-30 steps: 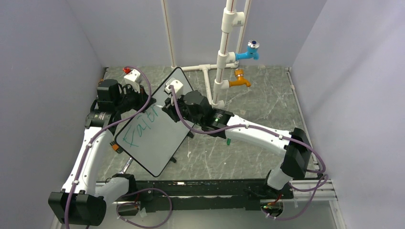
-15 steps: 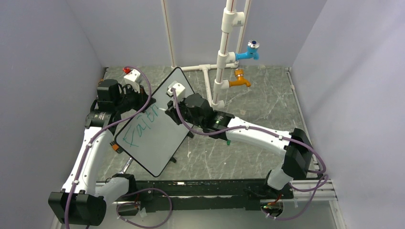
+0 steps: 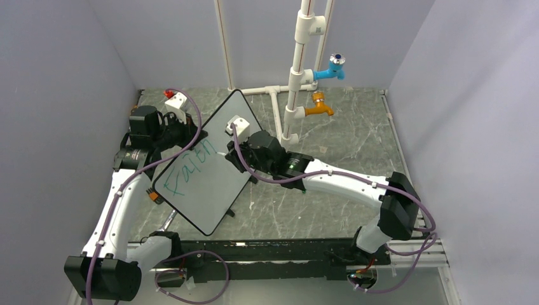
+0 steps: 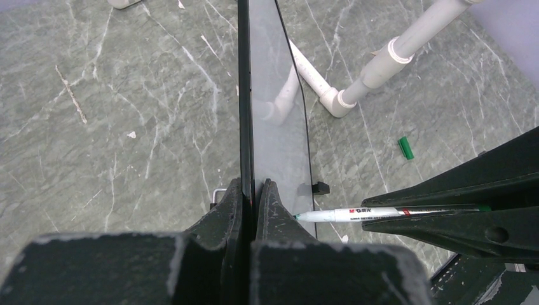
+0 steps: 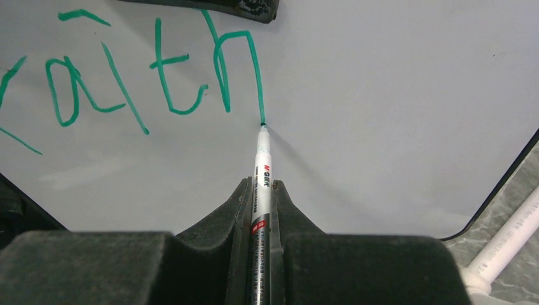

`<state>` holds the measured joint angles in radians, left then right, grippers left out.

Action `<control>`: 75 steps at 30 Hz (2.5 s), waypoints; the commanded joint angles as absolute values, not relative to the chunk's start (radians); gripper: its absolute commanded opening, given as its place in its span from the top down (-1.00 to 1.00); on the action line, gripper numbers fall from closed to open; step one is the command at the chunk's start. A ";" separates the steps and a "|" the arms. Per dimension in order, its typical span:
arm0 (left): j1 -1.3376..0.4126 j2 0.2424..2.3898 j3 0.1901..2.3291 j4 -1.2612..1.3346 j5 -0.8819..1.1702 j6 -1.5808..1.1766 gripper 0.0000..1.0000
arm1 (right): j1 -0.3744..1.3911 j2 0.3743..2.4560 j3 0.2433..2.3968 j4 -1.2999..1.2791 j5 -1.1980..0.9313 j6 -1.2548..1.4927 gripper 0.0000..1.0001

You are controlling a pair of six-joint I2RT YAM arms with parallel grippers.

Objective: Write a sentence on the whiteboard

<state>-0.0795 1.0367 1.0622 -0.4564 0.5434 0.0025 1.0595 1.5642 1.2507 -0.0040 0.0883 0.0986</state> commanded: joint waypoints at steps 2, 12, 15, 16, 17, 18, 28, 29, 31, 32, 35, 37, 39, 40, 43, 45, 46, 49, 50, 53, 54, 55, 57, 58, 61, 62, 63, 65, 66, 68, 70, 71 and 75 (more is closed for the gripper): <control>-0.095 1.051 1.017 -0.529 0.491 0.137 1.00 | 1.059 1.492 1.230 -0.023 0.108 0.108 1.00; -0.095 1.046 1.016 -0.528 0.494 0.135 1.00 | 1.061 1.386 1.155 -0.043 0.116 0.134 1.00; -0.095 1.050 1.019 -0.530 0.497 0.136 1.00 | 1.060 1.363 1.122 -0.047 0.123 0.143 1.00; -0.095 1.049 1.019 -0.530 0.497 0.135 1.00 | 1.060 1.356 1.112 -0.047 0.123 0.147 1.00; -0.095 1.048 1.019 -0.530 0.496 0.135 1.00 | 1.060 1.348 1.103 -0.048 0.124 0.148 1.00; -0.095 1.047 1.018 -0.529 0.496 0.135 1.00 | 1.060 1.343 1.094 -0.049 0.125 0.150 1.00; -0.095 1.040 1.017 -0.524 0.498 0.131 1.00 | 1.066 1.284 1.036 -0.058 0.123 0.162 1.00; -0.095 1.039 1.017 -0.525 0.497 0.132 1.00 | 1.067 1.279 1.030 -0.058 0.123 0.163 1.00; -0.095 1.037 1.016 -0.524 0.498 0.129 1.00 | 1.075 1.266 1.017 -0.056 0.122 0.167 1.00; -0.095 1.036 1.016 -0.525 0.497 0.130 1.00 | 1.079 1.259 1.010 -0.056 0.123 0.167 1.00; -0.095 1.032 1.016 -0.523 0.494 0.128 1.00 | 1.091 1.245 0.990 -0.055 0.124 0.172 1.00; -0.095 1.032 1.017 -0.522 0.491 0.127 1.00 | 1.099 1.236 0.977 -0.057 0.124 0.177 1.00; -0.095 1.032 1.016 -0.523 0.487 0.126 1.00 | 1.106 1.226 0.965 -0.054 0.127 0.183 1.00; -0.095 1.032 1.016 -0.523 0.484 0.126 1.00 | 1.109 1.223 0.960 -0.053 0.128 0.187 1.00; -0.095 1.027 1.018 -0.523 0.480 0.126 1.00 | 1.123 1.210 0.936 -0.047 0.137 0.193 1.00; -0.095 1.021 1.017 -0.523 0.473 0.124 1.00 | 1.132 1.202 0.918 -0.036 0.140 0.198 1.00; -0.095 1.019 1.016 -0.521 0.468 0.122 1.00 | 1.137 1.198 0.907 -0.031 0.142 0.201 1.00; -0.095 1.018 1.020 -0.524 0.459 0.122 1.00 | 1.150 1.185 0.870 -0.011 0.147 0.208 1.00; -0.095 1.019 1.021 -0.526 0.457 0.122 1.00 | 1.154 1.181 0.857 -0.005 0.148 0.211 1.00; -0.095 1.015 1.022 -0.527 0.449 0.120 1.00 | 1.164 1.169 0.810 0.034 0.152 0.219 1.00; -0.095 1.013 1.020 -0.525 0.447 0.120 1.00 | 1.166 1.165 0.798 0.039 0.152 0.222 1.00; -0.095 1.010 1.019 -0.526 0.443 0.118 1.00 | 1.168 1.162 0.788 0.045 0.153 0.223 1.00; -0.095 1.007 1.019 -0.527 0.435 0.119 1.00 | 1.174 1.155 0.767 0.060 0.148 0.225 1.00; -0.095 1.004 1.018 -0.526 0.431 0.119 1.00 | 1.176 1.150 0.759 0.068 0.146 0.225 1.00; -0.095 0.999 1.016 -0.527 0.424 0.116 1.00 | 1.183 1.141 0.740 0.084 0.142 0.217 1.00; -0.095 0.999 1.016 -0.528 0.421 0.116 1.00 | 1.186 1.137 0.739 0.085 0.139 0.213 1.00; -0.095 1.000 1.017 -0.530 0.418 0.116 1.00 | 1.187 1.131 0.737 0.088 0.133 0.206 1.00; -0.095 1.000 1.020 -0.533 0.409 0.114 1.00 | 1.188 1.121 0.731 0.104 0.119 0.190 1.00; -0.095 1.001 1.021 -0.534 0.406 0.114 1.00 | 1.187 1.118 0.731 0.112 0.111 0.181 1.00; -0.095 1.002 1.022 -0.536 0.402 0.112 1.00 | 1.187 1.120 0.740 0.120 0.103 0.160 1.00; -0.095 1.003 1.024 -0.538 0.396 0.113 1.00 | 1.187 1.132 0.763 0.119 0.123 0.143 1.00; -0.095 1.002 1.023 -0.538 0.394 0.113 1.00 | 1.188 1.140 0.779 0.117 0.143 0.139 1.00; -0.095 0.998 1.024 -0.536 0.401 0.110 1.00 | 1.183 1.188 0.844 0.138 0.207 0.109 1.00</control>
